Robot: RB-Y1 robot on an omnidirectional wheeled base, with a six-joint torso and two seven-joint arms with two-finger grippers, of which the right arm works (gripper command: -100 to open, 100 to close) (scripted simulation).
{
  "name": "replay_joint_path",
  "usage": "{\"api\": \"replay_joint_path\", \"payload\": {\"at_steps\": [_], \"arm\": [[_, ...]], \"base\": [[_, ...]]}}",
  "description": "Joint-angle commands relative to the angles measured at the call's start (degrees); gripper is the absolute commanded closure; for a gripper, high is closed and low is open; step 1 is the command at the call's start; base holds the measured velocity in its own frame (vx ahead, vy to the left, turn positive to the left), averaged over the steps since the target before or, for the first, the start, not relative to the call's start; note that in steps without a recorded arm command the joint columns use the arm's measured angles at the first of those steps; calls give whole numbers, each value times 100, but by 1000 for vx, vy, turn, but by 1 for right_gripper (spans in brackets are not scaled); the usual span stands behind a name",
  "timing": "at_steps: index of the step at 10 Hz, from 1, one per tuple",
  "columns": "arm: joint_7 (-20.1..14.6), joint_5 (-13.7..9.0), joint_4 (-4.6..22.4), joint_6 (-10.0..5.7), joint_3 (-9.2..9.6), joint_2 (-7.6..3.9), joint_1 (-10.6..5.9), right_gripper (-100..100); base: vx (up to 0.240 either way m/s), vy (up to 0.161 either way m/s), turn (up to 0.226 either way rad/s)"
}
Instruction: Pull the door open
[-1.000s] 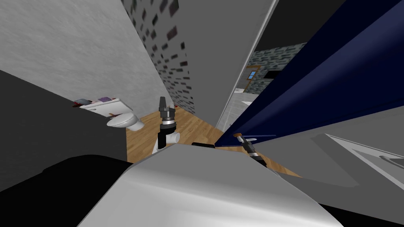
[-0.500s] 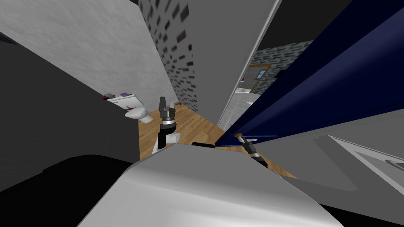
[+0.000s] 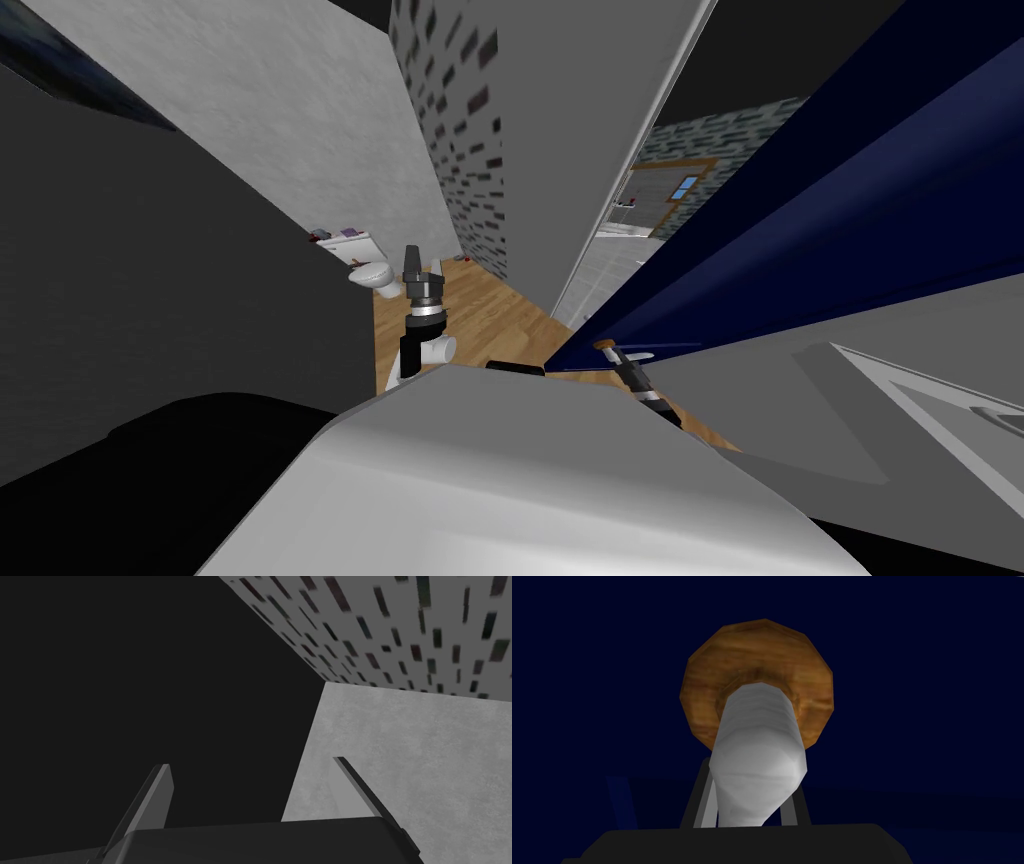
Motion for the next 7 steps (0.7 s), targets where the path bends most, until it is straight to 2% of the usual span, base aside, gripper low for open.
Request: {"api": "replay_joint_path", "payload": {"at_steps": [1,7], "arm": [[0,0,0,0,0,0,0,100],[-16,86,217,-227,-78,-34,-14,100]], "base": [[-97,-38,37],[-185,-84,172]]}}
